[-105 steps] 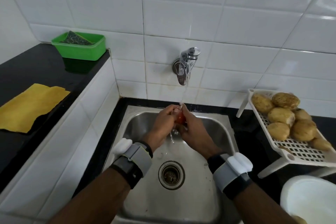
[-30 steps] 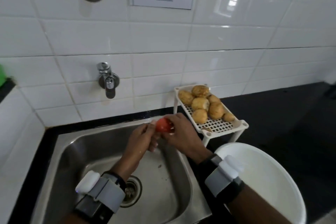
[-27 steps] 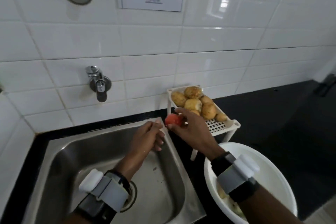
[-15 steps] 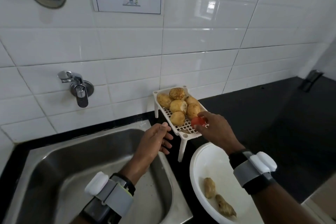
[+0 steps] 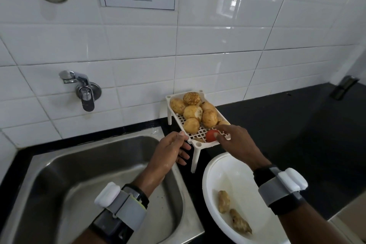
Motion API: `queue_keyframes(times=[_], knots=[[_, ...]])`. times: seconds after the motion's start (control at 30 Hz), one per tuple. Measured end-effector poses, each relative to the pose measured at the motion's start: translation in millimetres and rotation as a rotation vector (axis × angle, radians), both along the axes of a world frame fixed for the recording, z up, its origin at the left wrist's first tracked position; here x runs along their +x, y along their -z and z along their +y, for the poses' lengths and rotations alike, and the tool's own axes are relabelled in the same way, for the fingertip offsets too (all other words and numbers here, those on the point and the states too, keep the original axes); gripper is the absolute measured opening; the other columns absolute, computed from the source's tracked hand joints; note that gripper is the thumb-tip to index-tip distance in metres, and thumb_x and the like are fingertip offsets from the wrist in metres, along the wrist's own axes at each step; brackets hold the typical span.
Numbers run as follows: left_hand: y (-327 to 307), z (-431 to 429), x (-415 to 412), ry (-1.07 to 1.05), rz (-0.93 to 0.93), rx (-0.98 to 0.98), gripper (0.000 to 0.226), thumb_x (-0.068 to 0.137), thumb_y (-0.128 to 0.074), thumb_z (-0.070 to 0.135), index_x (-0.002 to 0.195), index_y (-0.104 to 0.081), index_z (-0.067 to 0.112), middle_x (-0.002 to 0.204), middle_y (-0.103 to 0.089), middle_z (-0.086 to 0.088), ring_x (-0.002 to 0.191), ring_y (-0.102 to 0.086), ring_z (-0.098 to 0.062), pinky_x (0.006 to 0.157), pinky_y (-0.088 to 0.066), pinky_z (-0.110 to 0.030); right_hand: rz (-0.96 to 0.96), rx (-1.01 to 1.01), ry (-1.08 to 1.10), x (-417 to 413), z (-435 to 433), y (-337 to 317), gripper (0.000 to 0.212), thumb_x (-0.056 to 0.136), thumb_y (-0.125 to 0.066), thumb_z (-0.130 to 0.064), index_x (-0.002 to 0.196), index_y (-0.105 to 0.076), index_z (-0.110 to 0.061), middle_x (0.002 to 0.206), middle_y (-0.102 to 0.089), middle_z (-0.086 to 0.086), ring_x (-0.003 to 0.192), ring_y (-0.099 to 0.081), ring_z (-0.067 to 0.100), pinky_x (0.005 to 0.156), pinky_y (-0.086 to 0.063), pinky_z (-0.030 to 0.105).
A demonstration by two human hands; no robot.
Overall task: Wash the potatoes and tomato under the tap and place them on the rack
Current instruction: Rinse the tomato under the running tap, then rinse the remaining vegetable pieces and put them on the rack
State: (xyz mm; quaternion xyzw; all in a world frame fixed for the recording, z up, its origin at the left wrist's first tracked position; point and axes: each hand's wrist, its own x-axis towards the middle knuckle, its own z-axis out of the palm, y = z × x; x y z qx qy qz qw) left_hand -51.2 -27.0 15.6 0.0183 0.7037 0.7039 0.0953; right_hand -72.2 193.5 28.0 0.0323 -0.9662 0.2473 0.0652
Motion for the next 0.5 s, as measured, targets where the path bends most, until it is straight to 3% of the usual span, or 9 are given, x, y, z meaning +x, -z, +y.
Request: queue_keyframes(times=[0.13, 0.23, 0.37, 0.5], knots=[[-2.9, 11.4, 5.3, 0.063, 0.029, -0.006, 0.028, 0.102, -0.046, 0.031, 0.102, -0.064, 0.009, 0.088, -0.067, -0.013, 0.065, -0.063, -0.022, 0.055, -0.052, -0.031, 0.144, -0.121, 0.015, 21.6, 0.8, -2.5, 0.023, 0.093, -0.061, -0.021, 0.114, -0.071, -0.018, 0.109, -0.068, -0.001, 0.096, -0.062, 0.015, 0.084, -0.054, 0.038], [2.6, 23.2, 12.4, 0.154, 0.050, -0.060, 0.024, 0.101, -0.049, 0.029, 0.103, -0.064, 0.011, 0.084, -0.069, -0.012, 0.061, -0.061, -0.024, 0.051, -0.049, -0.032, 0.161, -0.144, -0.009, 45.4, -0.6, 4.7, 0.020, 0.092, -0.063, -0.020, 0.110, -0.071, -0.019, 0.098, -0.070, -0.006, 0.086, -0.064, 0.008, 0.078, -0.055, 0.030], [18.3, 35.1, 26.8, 0.250, 0.031, -0.140, 0.018, 0.100, -0.051, 0.026, 0.101, -0.063, 0.012, 0.080, -0.070, -0.008, 0.060, -0.061, -0.023, 0.051, -0.048, -0.033, -0.119, -0.019, -0.036, 73.1, 3.5, 30.7, 0.026, 0.091, -0.064, -0.035, 0.114, -0.068, -0.025, 0.099, -0.070, -0.011, 0.086, -0.064, 0.004, 0.081, -0.051, 0.025], [31.8, 44.1, 41.3, 0.308, -0.013, -0.166, 0.020, 0.100, -0.051, 0.024, 0.103, -0.062, 0.007, 0.083, -0.069, -0.009, 0.062, -0.061, -0.025, 0.052, -0.048, -0.032, -0.391, 0.064, 0.021, 92.7, 13.9, 60.9, 0.042, 0.088, -0.063, -0.045, 0.126, -0.060, -0.027, 0.108, -0.067, -0.010, 0.095, -0.062, 0.009, 0.088, -0.050, 0.030]])
